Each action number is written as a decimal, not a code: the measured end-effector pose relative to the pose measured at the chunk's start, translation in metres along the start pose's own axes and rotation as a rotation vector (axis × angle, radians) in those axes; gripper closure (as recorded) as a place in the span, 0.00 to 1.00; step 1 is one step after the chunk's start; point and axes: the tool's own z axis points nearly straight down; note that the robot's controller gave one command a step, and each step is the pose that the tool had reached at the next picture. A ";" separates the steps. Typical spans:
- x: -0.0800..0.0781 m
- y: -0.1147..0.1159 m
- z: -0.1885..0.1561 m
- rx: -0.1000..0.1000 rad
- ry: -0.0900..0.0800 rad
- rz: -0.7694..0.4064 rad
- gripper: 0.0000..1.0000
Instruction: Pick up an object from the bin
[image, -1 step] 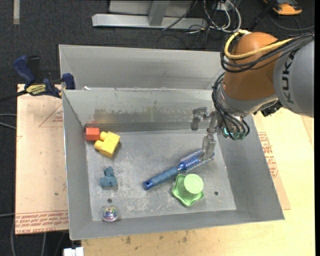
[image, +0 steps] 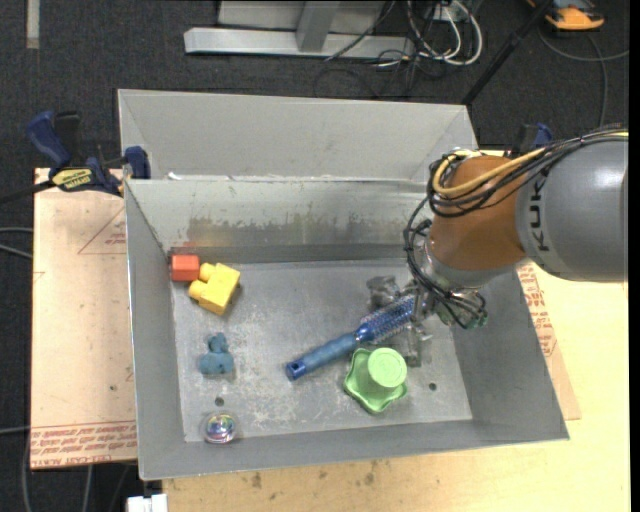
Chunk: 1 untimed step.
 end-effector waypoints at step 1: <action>0.007 -0.006 -0.034 0.003 -0.008 0.053 0.00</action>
Offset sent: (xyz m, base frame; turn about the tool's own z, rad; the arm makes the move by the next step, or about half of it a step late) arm -0.0054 -0.0089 0.0328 0.0535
